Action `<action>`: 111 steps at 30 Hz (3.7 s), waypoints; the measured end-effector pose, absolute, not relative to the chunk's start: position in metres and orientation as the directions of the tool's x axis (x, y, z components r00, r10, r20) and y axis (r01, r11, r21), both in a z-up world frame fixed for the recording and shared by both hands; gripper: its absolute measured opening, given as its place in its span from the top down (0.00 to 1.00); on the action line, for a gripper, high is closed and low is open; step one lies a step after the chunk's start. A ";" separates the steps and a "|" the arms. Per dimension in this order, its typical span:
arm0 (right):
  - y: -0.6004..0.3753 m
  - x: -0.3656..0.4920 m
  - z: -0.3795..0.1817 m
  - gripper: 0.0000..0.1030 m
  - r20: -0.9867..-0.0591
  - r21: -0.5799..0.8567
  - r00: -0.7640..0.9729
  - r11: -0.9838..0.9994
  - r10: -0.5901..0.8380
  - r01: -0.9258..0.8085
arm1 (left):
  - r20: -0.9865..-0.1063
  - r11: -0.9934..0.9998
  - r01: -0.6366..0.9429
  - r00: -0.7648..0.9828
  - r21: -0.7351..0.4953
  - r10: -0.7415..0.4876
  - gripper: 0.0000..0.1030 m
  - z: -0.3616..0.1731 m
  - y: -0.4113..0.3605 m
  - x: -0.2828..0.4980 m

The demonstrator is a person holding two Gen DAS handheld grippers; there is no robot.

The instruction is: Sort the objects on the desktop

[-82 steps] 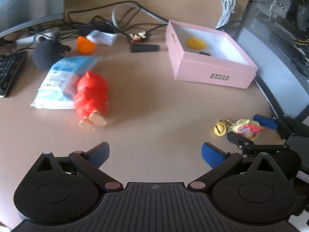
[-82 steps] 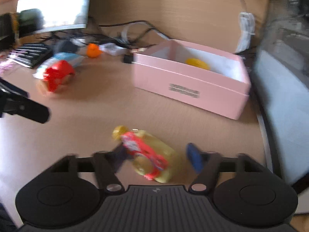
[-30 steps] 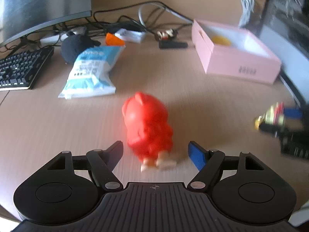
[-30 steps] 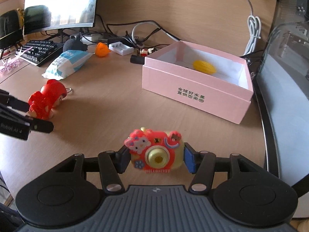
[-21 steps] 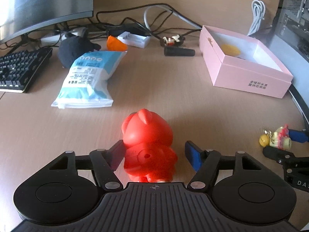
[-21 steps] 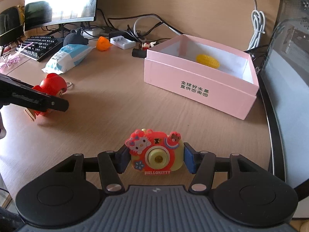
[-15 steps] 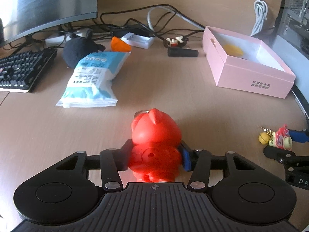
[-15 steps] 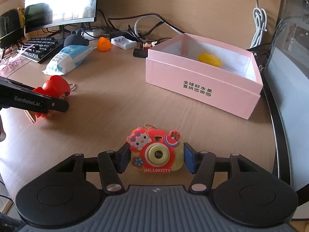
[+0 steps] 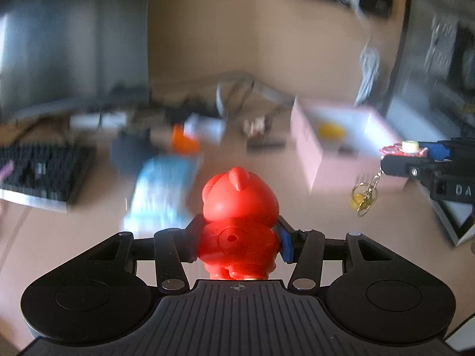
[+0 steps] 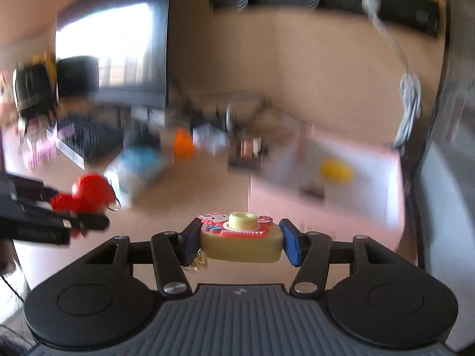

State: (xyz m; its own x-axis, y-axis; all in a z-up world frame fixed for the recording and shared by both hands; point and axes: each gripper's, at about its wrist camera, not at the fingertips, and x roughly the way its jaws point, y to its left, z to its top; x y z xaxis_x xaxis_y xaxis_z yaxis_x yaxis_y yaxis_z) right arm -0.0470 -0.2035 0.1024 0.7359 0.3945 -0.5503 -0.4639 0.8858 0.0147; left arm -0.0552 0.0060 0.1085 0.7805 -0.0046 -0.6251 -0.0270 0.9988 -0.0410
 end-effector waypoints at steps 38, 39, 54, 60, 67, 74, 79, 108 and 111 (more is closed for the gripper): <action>-0.266 0.004 0.163 0.46 -0.457 -0.067 0.886 0.991 0.073 -0.116 | -0.619 0.932 0.286 0.697 -0.222 -0.361 0.09 0.089 -0.077 0.161; -0.266 0.015 0.157 0.46 -0.472 -0.056 0.879 0.992 0.076 -0.115 | -0.614 0.938 0.251 0.710 -0.237 -0.345 0.07 0.091 -0.063 0.149; -0.230 0.152 0.098 0.40 -0.512 -0.056 0.856 0.997 -0.067 0.045 | -0.700 0.927 -0.339 0.701 -0.158 0.137 0.01 0.094 0.084 -0.038; -0.190 0.146 0.097 0.33 -0.532 -0.009 0.845 0.998 0.047 -0.061 | -0.723 0.820 -0.540 0.643 -0.192 0.254 0.00 0.096 0.136 -0.092; -0.088 0.138 0.070 0.36 -0.597 -0.087 0.776 0.945 0.204 -0.315 | -0.735 0.820 -0.528 0.642 -0.219 0.217 0.00 0.084 0.150 -0.121; -0.046 0.164 0.047 0.38 -0.601 -0.117 0.792 0.968 0.110 -0.223 | -0.760 0.849 -0.477 0.632 -0.227 0.152 0.00 0.068 0.154 -0.136; -0.041 0.218 0.028 0.37 -0.693 -0.064 0.720 0.992 0.032 -0.106 | -0.771 0.862 -0.463 0.620 -0.207 0.148 0.00 0.065 0.159 -0.145; 0.013 0.161 0.047 0.24 -0.702 0.117 0.562 0.850 0.437 -0.514 | -0.763 0.930 -0.298 0.646 -0.215 0.031 0.00 0.059 0.125 -0.115; 0.034 0.178 0.033 0.29 -0.716 0.078 0.565 0.852 0.409 -0.518 | -0.771 0.902 -0.381 0.630 -0.204 0.091 0.00 0.061 0.138 -0.130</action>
